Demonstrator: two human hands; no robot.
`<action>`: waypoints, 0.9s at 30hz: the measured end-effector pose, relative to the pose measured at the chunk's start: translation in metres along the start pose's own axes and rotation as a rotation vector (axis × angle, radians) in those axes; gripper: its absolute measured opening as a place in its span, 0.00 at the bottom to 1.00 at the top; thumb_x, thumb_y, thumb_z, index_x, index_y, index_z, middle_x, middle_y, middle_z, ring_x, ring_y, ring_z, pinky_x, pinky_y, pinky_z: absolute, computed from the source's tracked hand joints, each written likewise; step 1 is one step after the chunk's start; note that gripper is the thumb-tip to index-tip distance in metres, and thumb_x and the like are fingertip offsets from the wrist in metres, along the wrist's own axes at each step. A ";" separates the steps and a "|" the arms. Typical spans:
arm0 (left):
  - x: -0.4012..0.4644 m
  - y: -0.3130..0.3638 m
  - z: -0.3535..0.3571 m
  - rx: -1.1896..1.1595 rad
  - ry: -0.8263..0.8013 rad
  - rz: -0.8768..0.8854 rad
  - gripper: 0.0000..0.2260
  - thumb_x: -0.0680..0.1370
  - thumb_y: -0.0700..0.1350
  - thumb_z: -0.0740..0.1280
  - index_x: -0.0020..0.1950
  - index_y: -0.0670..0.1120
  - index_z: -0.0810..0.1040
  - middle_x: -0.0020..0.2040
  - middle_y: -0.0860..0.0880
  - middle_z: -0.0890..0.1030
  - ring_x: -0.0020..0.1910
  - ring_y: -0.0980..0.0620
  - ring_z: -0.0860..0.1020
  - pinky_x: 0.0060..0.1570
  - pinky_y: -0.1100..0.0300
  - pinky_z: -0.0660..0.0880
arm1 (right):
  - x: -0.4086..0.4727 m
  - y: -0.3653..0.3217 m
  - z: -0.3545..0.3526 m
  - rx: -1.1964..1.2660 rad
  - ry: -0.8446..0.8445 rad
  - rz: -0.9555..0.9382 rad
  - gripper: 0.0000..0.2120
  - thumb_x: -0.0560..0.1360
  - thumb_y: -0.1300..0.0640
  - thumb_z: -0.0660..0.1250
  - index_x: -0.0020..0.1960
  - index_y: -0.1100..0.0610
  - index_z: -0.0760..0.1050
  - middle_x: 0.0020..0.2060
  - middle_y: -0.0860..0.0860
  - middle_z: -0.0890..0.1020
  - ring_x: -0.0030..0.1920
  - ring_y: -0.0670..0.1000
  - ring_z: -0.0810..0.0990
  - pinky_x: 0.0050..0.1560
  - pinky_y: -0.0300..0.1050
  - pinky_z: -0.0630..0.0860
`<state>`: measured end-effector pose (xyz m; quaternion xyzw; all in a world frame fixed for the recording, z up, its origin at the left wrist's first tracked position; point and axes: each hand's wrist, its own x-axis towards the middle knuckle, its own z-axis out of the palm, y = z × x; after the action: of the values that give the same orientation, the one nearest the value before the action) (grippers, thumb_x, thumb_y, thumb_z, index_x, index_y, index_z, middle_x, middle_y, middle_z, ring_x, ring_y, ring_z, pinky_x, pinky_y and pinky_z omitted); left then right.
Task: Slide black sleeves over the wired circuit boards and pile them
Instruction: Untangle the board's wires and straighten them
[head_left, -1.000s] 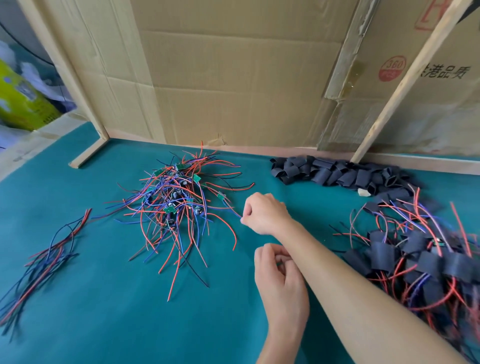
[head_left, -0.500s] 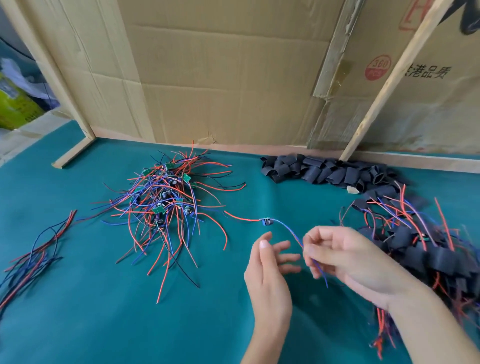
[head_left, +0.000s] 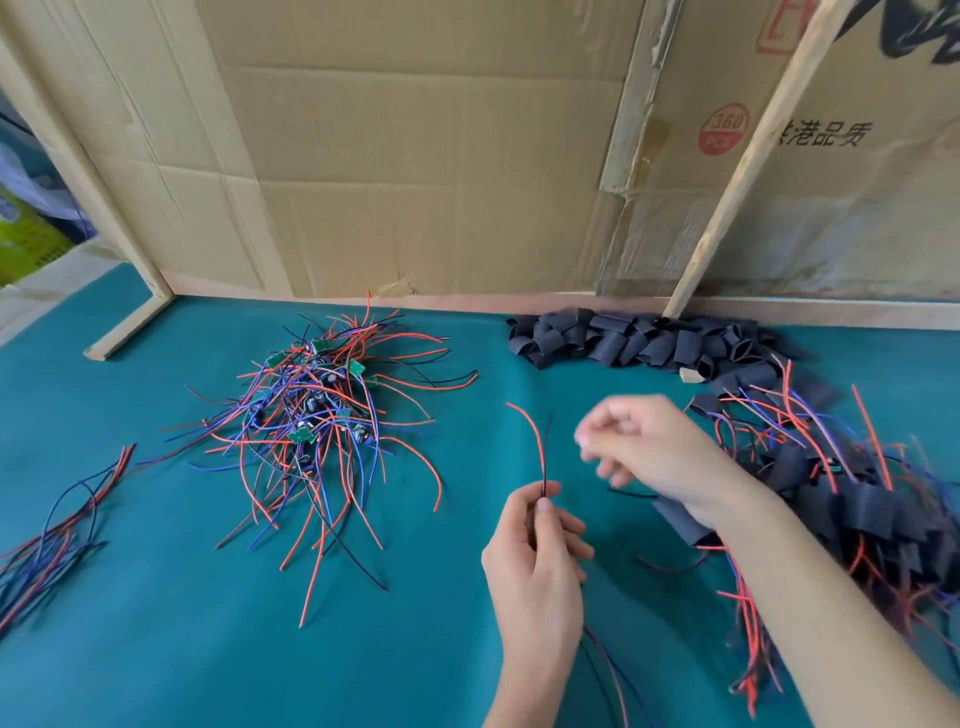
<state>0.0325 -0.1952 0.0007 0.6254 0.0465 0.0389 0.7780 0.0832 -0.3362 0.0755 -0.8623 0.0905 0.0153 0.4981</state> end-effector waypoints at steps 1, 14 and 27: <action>0.000 0.001 0.000 0.010 -0.005 0.000 0.11 0.85 0.38 0.60 0.51 0.47 0.80 0.34 0.48 0.82 0.28 0.52 0.77 0.26 0.61 0.71 | 0.023 -0.004 0.002 -0.071 0.057 -0.035 0.05 0.79 0.63 0.68 0.48 0.55 0.82 0.42 0.52 0.86 0.39 0.51 0.83 0.40 0.47 0.81; -0.002 0.004 -0.001 0.037 -0.031 -0.028 0.12 0.85 0.37 0.60 0.48 0.48 0.81 0.34 0.49 0.82 0.29 0.52 0.77 0.27 0.59 0.70 | 0.153 0.004 0.027 -0.562 0.042 -0.014 0.27 0.78 0.64 0.61 0.75 0.48 0.74 0.74 0.56 0.66 0.72 0.60 0.70 0.67 0.49 0.70; 0.000 0.003 0.000 0.098 0.056 0.014 0.10 0.85 0.38 0.60 0.48 0.48 0.78 0.46 0.57 0.86 0.36 0.52 0.84 0.33 0.62 0.77 | -0.011 0.025 0.009 0.493 -0.189 0.020 0.12 0.79 0.59 0.72 0.58 0.44 0.79 0.55 0.58 0.87 0.47 0.50 0.82 0.43 0.45 0.77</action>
<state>0.0323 -0.1946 0.0037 0.6617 0.0655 0.0597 0.7445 0.0682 -0.3390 0.0507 -0.7086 0.0529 0.0782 0.6993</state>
